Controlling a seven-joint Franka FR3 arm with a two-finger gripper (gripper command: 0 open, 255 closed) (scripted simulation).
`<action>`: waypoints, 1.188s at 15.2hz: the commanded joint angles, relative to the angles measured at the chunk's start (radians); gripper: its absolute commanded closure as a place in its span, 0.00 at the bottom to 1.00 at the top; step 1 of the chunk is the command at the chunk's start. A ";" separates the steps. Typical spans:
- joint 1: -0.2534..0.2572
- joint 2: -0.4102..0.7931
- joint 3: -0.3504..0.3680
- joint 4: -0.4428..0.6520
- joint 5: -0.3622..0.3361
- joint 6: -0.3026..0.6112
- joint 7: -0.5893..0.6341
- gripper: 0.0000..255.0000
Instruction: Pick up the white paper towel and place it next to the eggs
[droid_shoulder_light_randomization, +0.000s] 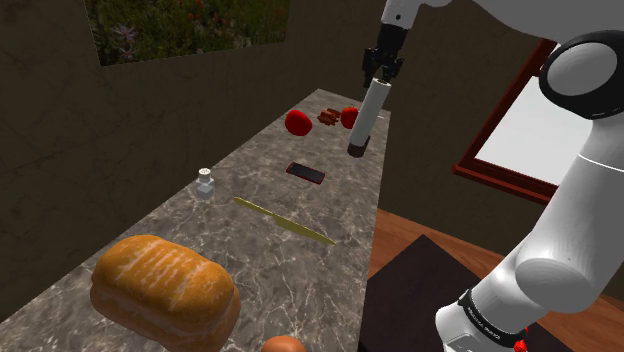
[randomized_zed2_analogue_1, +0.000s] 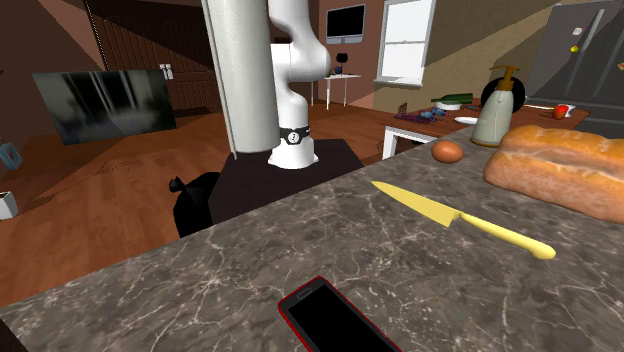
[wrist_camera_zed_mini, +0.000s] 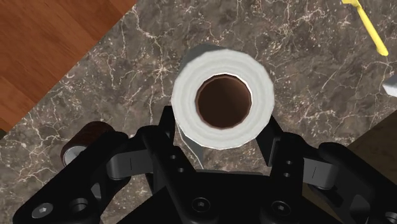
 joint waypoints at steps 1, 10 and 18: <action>-0.005 0.013 -0.002 0.049 0.003 -0.036 -0.002 1.00; -0.024 0.096 -0.004 0.297 0.022 -0.203 0.004 1.00; -0.001 0.086 0.003 0.369 0.025 -0.282 0.045 1.00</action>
